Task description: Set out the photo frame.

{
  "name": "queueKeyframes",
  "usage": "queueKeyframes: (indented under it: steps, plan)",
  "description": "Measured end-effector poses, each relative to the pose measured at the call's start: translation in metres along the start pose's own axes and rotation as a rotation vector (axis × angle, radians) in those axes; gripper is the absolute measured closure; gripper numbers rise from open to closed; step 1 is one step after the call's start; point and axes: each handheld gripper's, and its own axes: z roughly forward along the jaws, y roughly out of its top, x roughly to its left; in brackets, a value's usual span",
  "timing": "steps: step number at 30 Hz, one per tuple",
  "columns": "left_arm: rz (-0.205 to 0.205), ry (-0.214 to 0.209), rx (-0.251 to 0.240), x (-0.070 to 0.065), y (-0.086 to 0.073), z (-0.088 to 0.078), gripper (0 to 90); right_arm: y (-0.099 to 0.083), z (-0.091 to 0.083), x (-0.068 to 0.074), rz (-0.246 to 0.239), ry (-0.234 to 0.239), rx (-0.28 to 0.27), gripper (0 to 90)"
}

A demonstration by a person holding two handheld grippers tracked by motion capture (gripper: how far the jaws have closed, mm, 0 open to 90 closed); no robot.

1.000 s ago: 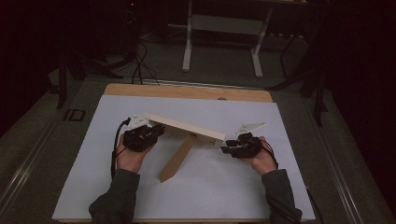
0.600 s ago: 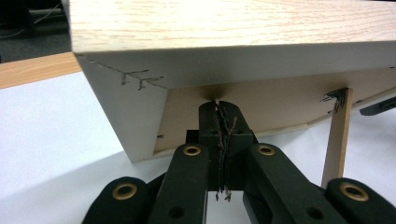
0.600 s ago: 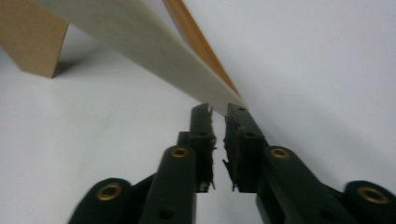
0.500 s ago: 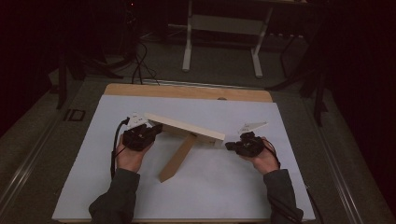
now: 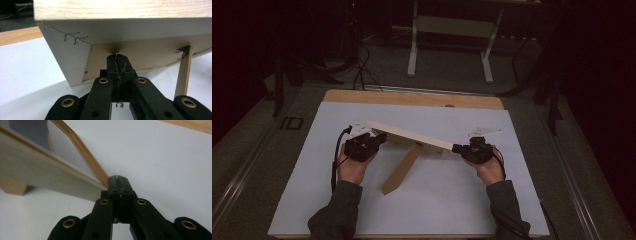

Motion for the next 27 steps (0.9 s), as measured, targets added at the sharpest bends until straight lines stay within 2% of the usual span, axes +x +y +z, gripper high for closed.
queueKeyframes:
  steps: [6,16,27]
  plan:
    - [-0.003,-0.002,-0.003,0.0011,0.0002,0.0015,90.0,0.0007,0.0046,-0.0002,0.018,0.029,-0.016,90.0]
    - [-0.003,-0.002,0.0,0.0018,-0.0001,0.0022,89.8,0.0014,0.0072,-0.0016,0.044,0.039,-0.036,90.0]
    - [0.004,-0.003,0.013,0.0008,-0.0008,0.0054,89.6,0.0026,0.0088,0.0014,0.031,0.051,-0.046,90.0]
